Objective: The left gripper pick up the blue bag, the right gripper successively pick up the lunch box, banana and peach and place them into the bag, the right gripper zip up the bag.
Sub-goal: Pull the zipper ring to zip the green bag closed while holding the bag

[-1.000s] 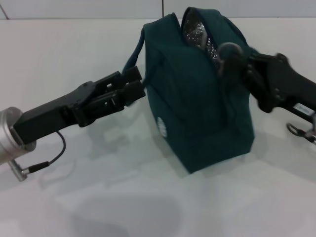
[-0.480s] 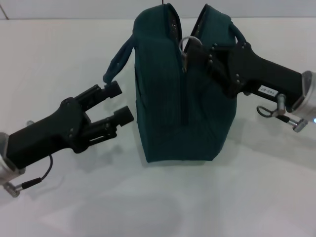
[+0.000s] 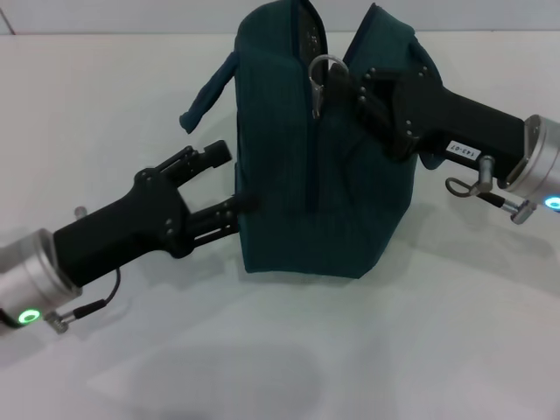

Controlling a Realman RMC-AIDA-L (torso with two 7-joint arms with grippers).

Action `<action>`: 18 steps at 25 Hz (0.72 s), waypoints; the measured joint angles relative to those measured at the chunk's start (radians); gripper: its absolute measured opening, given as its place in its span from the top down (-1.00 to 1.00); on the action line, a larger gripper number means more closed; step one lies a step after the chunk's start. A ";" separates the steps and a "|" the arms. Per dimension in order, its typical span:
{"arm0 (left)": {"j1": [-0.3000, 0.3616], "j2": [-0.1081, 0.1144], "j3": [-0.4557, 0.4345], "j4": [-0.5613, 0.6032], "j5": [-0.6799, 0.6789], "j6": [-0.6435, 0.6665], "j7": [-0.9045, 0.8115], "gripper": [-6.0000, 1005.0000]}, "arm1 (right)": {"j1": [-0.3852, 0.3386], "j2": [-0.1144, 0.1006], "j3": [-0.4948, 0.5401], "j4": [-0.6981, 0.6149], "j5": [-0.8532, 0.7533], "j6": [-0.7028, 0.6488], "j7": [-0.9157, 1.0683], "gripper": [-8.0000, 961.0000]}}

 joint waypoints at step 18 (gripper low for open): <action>-0.059 0.001 0.003 -0.029 -0.011 -0.092 -0.008 -0.32 | 0.001 0.000 -0.020 0.000 0.021 0.003 0.000 0.97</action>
